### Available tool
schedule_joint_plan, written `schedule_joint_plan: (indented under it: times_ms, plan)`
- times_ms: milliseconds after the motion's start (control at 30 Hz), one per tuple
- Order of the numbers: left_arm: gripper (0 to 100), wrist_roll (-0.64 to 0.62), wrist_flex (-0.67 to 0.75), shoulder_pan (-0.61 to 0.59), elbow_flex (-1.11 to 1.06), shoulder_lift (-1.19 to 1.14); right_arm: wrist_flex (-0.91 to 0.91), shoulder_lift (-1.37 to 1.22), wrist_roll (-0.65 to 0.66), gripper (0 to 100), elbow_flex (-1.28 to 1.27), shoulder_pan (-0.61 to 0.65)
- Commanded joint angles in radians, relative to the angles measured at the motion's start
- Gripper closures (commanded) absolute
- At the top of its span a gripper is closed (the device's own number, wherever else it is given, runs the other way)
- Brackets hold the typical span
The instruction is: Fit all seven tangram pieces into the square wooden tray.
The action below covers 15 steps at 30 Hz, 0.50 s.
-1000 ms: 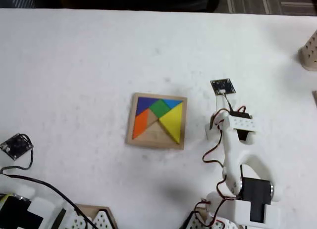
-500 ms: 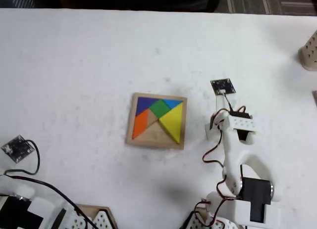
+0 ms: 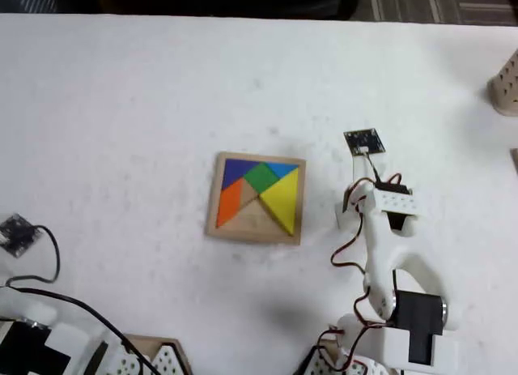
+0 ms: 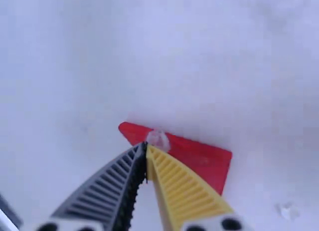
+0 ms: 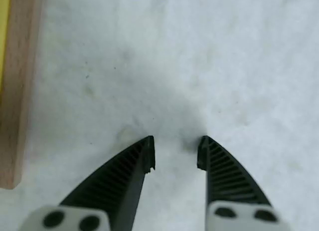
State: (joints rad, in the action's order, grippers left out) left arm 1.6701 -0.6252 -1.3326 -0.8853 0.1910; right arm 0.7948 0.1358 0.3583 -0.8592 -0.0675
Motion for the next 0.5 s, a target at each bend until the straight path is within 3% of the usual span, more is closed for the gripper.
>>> schedule_joint_plan:
  times_ms: [0, 67, 200, 300, 467]
  plan:
    - [97, -0.270, 0.014, -0.004, 0.080, 0.012, 0.007, 0.019, 0.011, 86.1, 0.005, 0.025]
    - [97, -0.391, -0.038, -0.007, 0.137, 0.007, 0.007, 0.019, 0.011, 86.1, 0.005, 0.025]
    - [97, -0.431, -0.161, -0.007, 0.184, 0.005, 0.007, 0.019, 0.009, 86.1, 0.005, 0.027]
    - [97, -0.471, -0.133, -0.005, 0.178, 0.004, 0.007, 0.019, 0.009, 86.1, 0.005, 0.027]
    - [97, -0.715, 0.029, -0.007, 0.178, 0.004, 0.007, 0.019, 0.009, 86.1, 0.005, 0.027]
